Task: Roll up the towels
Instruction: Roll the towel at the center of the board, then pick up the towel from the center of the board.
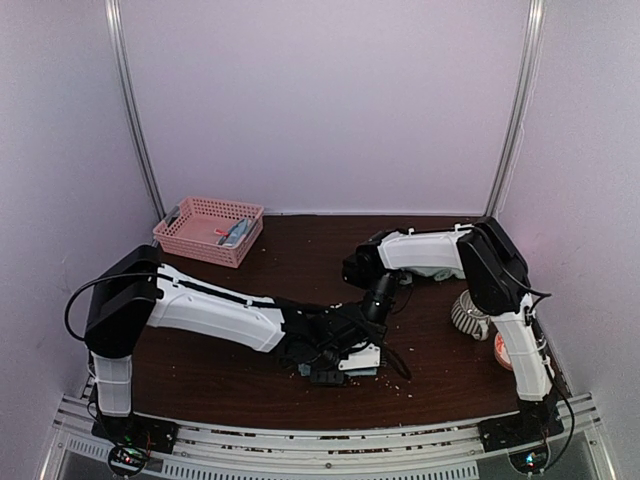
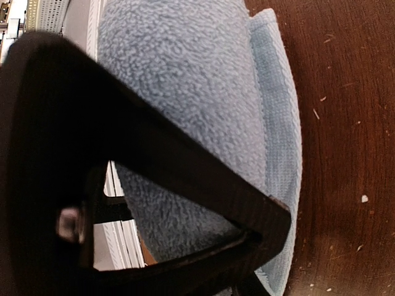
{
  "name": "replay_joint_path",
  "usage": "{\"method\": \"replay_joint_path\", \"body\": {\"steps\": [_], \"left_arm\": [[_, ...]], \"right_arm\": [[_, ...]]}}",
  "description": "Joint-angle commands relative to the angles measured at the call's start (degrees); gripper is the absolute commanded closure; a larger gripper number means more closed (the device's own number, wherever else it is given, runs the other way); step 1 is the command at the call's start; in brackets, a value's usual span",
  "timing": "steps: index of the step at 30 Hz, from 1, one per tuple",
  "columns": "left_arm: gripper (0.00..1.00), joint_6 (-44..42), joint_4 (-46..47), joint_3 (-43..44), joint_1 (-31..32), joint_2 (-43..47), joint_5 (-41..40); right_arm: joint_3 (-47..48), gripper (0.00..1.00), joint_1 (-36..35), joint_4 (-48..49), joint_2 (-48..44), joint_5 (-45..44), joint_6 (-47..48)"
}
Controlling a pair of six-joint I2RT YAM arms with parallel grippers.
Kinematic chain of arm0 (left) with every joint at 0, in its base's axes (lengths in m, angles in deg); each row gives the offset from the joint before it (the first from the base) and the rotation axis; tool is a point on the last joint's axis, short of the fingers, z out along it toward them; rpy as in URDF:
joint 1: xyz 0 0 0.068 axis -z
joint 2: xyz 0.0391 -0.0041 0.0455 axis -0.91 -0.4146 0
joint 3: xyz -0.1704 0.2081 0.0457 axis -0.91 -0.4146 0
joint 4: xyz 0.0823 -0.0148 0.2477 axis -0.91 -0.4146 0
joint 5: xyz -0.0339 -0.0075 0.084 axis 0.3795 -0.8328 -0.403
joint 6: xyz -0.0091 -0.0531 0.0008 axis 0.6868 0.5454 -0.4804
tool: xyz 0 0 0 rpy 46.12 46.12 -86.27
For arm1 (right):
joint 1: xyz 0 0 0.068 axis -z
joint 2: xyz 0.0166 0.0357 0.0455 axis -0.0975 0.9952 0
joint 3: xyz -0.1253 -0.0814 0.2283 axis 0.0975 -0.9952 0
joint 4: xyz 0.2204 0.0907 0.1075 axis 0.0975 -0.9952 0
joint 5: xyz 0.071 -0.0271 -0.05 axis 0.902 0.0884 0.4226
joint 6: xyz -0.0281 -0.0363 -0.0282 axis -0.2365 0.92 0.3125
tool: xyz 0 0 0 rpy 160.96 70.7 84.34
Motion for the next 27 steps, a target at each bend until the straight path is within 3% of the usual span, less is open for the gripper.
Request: {"method": "replay_joint_path", "body": {"steps": [1,7,11,14,17,19,24,27], "left_arm": [[0.43,-0.91,0.92,1.13,-0.09,-3.83,-1.18],[0.55,-0.01,-1.94,2.82,-0.38,-6.56,-0.93],[0.72,0.89,-4.66,4.61,-0.95,-8.14,1.35],[0.88,1.19,-4.54,4.4,-1.26,-7.82,3.15],[0.94,1.95,-3.26,3.69,-1.85,-6.62,4.73],[0.96,2.74,-2.57,3.42,-2.38,-5.32,6.1],[1.0,5.1,-1.62,3.83,-4.71,-1.36,8.64],[1.0,6.87,-1.58,4.28,-6.41,0.54,10.09]], "right_arm": [[-2.08,0.84,-0.68,2.03,5.35,-9.15,0.38],[-1.69,0.82,-0.23,0.32,4.61,-7.24,0.86],[-1.3,0.73,0.65,-1.29,1.52,-6.08,3.25],[-1.86,0.56,1.7,-1.45,-4.38,-7.21,3.22],[-0.93,0.43,2.95,-1.38,-9.55,-9.9,1.86],[0.58,0.03,4.89,-1.38,-12.08,-11.15,-0.74],[3.48,0.0,11.66,-1.0,-18.95,-13.32,-4.24],[-1.42,0.0,15.15,5.55,-25.13,-13.6,-8.78]]}}
